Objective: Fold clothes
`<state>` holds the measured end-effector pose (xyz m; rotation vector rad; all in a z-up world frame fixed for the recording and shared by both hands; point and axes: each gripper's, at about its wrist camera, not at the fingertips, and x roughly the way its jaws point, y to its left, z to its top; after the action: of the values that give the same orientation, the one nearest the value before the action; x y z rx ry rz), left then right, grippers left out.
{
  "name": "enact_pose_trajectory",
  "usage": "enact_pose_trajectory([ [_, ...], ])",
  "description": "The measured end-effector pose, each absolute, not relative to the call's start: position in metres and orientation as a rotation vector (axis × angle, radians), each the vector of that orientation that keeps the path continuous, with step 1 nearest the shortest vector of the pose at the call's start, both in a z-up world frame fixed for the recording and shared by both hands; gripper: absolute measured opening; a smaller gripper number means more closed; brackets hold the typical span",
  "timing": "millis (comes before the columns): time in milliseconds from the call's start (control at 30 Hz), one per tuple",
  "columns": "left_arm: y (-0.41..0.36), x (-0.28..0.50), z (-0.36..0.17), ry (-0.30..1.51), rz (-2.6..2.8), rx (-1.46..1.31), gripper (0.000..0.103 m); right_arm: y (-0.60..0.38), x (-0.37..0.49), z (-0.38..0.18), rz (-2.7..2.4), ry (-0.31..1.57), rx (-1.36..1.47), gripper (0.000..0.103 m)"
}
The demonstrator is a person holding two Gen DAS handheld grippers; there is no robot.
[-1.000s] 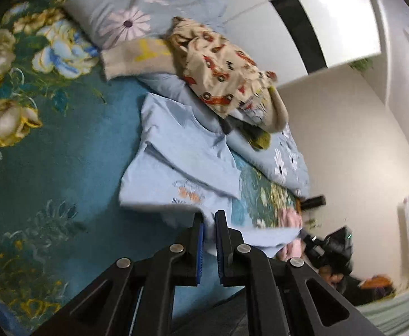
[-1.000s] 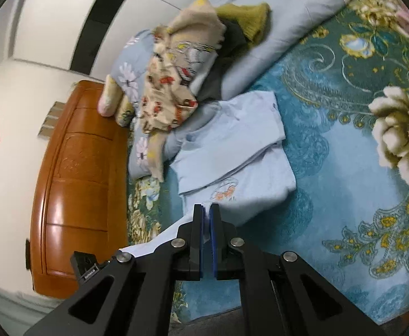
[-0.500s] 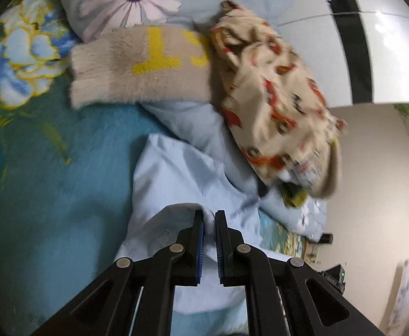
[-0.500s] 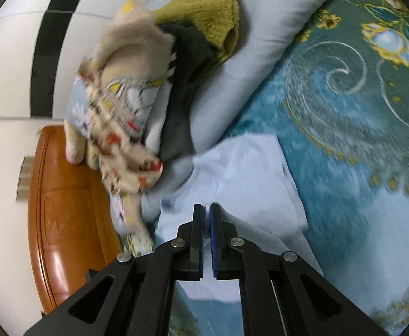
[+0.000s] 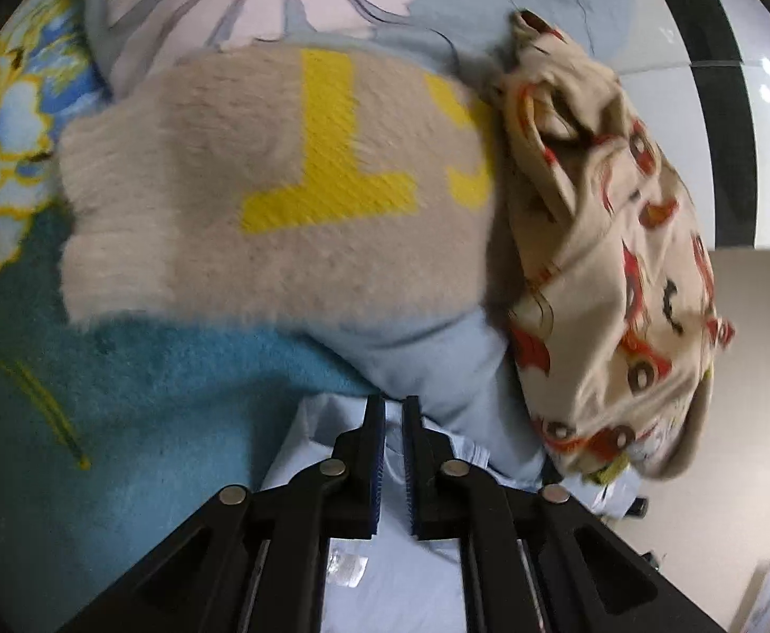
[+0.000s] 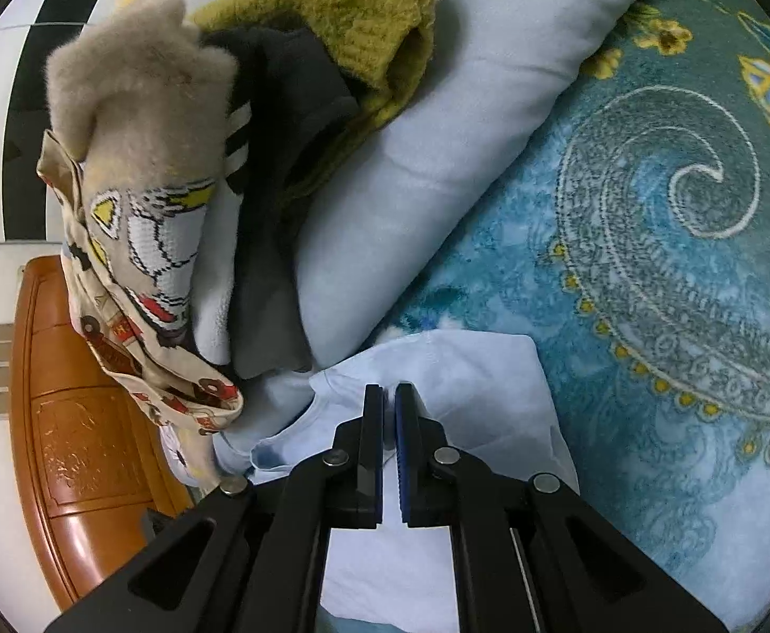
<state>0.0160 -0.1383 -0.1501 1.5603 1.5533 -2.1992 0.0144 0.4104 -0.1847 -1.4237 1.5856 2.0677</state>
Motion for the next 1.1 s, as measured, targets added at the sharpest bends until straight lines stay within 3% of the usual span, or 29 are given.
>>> enact_pose_trajectory([
  [200,-0.132,0.037,-0.128,1.473,-2.316,1.606,0.01,0.415,0.026,-0.184,2.062,1.598,-1.404,0.009],
  [433,-0.12,0.131,-0.146,1.374,-2.238,1.74,0.012,0.403,0.091,-0.205,1.965,1.565,-1.498,0.023],
  [600,-0.114,0.192,-0.166,1.493,-2.079,1.809,0.018,0.393,0.138,-0.224,1.845,1.531,-1.611,0.026],
  [700,-0.109,0.211,-0.175,1.582,-2.005,1.84,0.022,0.387,0.155,-0.233,1.771,1.532,-1.661,0.04],
  [1000,-0.086,0.211,-0.19,1.671,-1.963,1.773,0.019,0.364,0.161,-0.241,1.679,1.627,-1.644,0.039],
  [1033,-0.087,0.212,-0.192,1.706,-1.952,1.741,0.019,0.362,0.165,-0.242,1.668,1.66,-1.612,0.037],
  [1100,-0.086,0.213,-0.194,1.73,-1.94,1.716,0.019,0.358,0.167,-0.243,1.664,1.687,-1.589,0.022],
])
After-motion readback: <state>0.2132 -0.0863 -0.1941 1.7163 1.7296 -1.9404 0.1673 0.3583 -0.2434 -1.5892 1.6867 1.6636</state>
